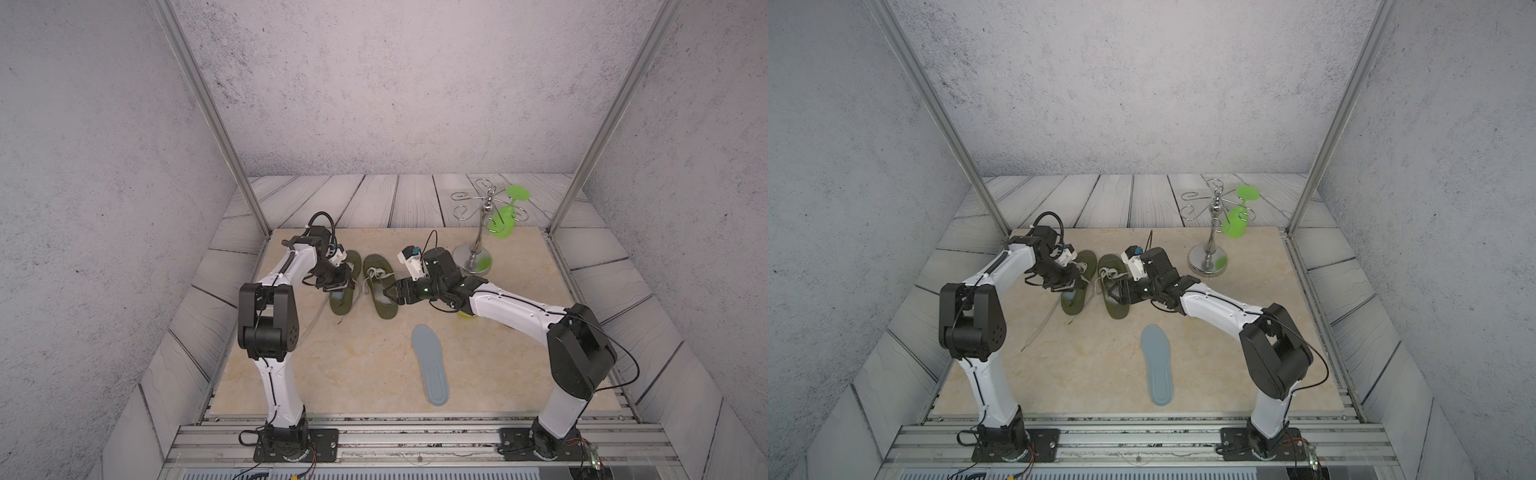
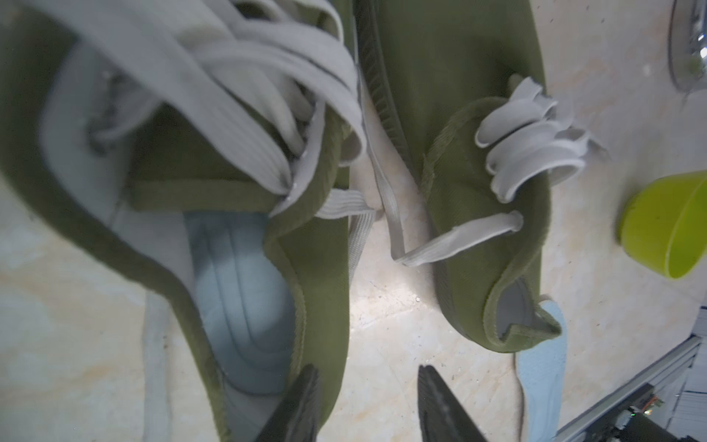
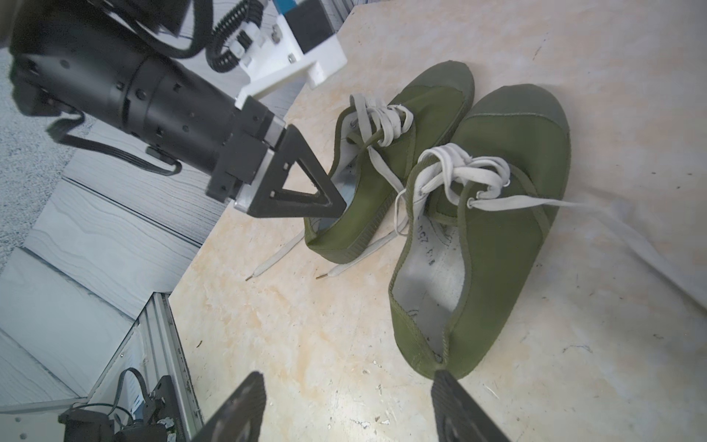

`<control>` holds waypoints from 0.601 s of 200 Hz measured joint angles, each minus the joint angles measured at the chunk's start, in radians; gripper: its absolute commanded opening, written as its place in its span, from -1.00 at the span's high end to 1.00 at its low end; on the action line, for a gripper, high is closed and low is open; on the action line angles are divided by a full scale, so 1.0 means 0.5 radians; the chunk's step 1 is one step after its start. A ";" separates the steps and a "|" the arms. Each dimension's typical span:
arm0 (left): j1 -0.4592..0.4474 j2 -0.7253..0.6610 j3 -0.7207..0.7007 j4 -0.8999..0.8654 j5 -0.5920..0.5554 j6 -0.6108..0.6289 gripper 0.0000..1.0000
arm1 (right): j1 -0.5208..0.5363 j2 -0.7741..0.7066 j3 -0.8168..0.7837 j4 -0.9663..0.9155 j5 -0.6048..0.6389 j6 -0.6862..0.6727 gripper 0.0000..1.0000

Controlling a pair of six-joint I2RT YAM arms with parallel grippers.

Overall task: Insert the insole into the shoe
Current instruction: Adjust the shoe at the center of the board.

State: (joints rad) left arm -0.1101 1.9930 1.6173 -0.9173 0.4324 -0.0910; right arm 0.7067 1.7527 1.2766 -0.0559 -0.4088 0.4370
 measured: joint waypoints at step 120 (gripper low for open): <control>-0.023 0.178 0.037 0.060 -0.034 0.023 -0.32 | -0.046 -0.024 -0.066 -0.003 -0.001 -0.018 -0.41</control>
State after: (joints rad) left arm -0.1215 2.0819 1.6360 -0.8875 0.4152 -0.0795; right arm 0.6838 1.7405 1.2434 -0.0574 -0.4091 0.4282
